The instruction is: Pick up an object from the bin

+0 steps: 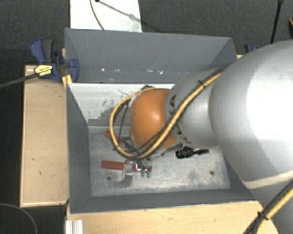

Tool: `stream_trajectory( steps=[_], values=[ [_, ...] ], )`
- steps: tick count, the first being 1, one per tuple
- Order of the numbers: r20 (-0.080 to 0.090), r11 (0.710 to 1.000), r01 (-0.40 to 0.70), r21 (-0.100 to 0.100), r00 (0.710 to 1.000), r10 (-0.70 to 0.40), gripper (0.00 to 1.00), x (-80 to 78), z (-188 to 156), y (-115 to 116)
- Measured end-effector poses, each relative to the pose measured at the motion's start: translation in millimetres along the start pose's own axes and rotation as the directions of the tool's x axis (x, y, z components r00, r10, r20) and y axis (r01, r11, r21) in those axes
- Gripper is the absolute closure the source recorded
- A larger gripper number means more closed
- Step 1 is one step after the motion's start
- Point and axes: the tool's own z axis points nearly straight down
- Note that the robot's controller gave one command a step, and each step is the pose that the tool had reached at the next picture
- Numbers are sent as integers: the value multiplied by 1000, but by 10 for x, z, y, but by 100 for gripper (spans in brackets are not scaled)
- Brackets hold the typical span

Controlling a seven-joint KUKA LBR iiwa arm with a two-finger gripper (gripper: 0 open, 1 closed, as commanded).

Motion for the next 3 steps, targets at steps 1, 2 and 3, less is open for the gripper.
stream_trajectory(
  steps=[1, 2, 3],
  values=[
    [0, 1000, -11, 0, 1000, 11, 0, -4, -3, 5],
    [2, 1000, -20, -1, 1000, 20, 0, -10, -6, 11],
    [2, 1000, -24, -1, 1000, 24, 100, -12, -7, 11]
  ],
)
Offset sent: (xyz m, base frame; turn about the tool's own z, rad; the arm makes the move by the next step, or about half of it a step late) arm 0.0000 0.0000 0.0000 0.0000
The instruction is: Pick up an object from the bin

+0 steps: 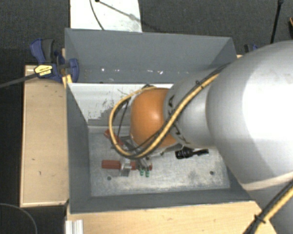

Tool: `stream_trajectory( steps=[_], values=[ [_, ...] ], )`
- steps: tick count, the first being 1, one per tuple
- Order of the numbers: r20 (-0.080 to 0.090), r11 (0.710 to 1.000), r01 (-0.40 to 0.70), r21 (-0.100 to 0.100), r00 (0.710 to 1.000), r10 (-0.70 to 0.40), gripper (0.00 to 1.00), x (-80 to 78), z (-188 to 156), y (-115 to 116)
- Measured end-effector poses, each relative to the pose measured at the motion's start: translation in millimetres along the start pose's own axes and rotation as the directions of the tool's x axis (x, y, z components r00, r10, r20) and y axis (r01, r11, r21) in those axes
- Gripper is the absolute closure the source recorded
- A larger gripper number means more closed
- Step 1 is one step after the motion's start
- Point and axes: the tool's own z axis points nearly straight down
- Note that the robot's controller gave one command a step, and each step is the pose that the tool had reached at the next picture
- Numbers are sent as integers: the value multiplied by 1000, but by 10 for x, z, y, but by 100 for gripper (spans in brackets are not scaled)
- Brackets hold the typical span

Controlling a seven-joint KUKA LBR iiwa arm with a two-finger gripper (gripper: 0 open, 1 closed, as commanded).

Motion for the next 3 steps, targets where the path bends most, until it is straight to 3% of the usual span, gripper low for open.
stream_trajectory(
  steps=[1, 2, 3],
  values=[
    [-1, 1000, -5, 1, 1000, 5, 100, -13, -336, 6],
    [2, 1000, -5, 0, 1000, 5, 100, -34, -1014, 16],
    [-1, 1000, -3, 1, 1000, 3, 100, -42, -1091, 21]
  ],
)
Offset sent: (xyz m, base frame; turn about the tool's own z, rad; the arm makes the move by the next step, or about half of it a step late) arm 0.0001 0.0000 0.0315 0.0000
